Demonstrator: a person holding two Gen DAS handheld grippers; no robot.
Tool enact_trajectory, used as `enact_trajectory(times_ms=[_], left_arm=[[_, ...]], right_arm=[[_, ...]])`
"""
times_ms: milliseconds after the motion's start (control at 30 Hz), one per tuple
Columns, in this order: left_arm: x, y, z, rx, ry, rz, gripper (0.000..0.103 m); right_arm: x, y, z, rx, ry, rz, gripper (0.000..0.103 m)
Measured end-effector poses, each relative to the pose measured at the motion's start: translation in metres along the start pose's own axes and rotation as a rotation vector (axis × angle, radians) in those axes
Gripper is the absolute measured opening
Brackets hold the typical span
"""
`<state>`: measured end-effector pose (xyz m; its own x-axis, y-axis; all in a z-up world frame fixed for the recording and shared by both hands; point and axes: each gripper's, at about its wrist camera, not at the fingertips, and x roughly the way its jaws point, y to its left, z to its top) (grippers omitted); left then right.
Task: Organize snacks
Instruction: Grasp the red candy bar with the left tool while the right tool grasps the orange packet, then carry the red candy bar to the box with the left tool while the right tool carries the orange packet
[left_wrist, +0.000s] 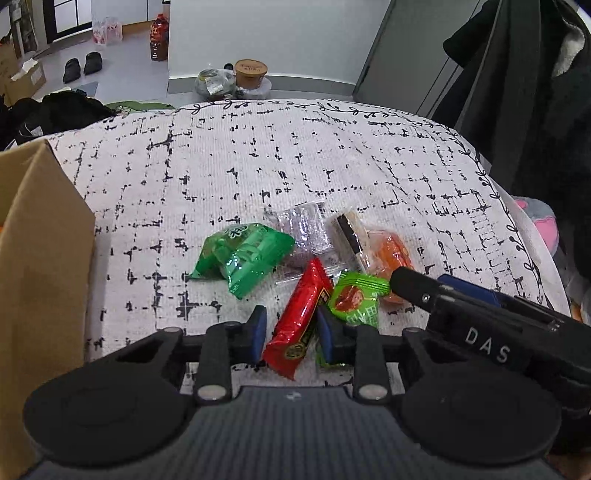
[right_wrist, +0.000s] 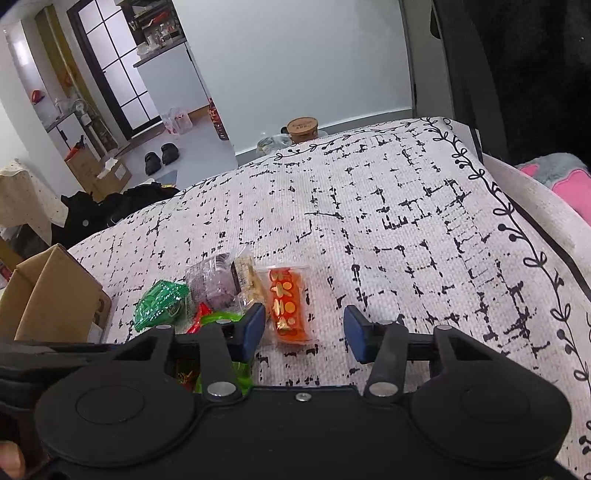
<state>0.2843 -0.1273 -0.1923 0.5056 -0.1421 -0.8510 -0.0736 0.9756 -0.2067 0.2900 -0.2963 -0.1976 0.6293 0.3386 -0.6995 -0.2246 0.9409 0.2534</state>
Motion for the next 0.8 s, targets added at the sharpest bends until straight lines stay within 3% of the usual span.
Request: enact_trajectory(times_ms=[200, 300, 400, 800], left_arm=[[0.007, -0.005, -0.007, 0.037, -0.008, 0.018, 0.029], [0.005, -0.002, -0.006, 0.035, -0.013, 0.033, 0.017], [0.0, -0.003, -0.006, 0.053, -0.012, 0.05, 0.016], [-0.04, -0.014, -0.026, 0.149, -0.034, -0.005, 0.015]], right_arm=[[0.013, 0.007, 0.004, -0.025, -0.001, 0.009, 0.041], [0.017, 0.01, 0.001, -0.055, 0.023, 0.002, 0.026], [0.014, 0.01, 0.0, -0.055, 0.029, -0.005, 0.02], [-0.023, 0.009, 0.001, -0.007, -0.055, -0.021, 0.018]])
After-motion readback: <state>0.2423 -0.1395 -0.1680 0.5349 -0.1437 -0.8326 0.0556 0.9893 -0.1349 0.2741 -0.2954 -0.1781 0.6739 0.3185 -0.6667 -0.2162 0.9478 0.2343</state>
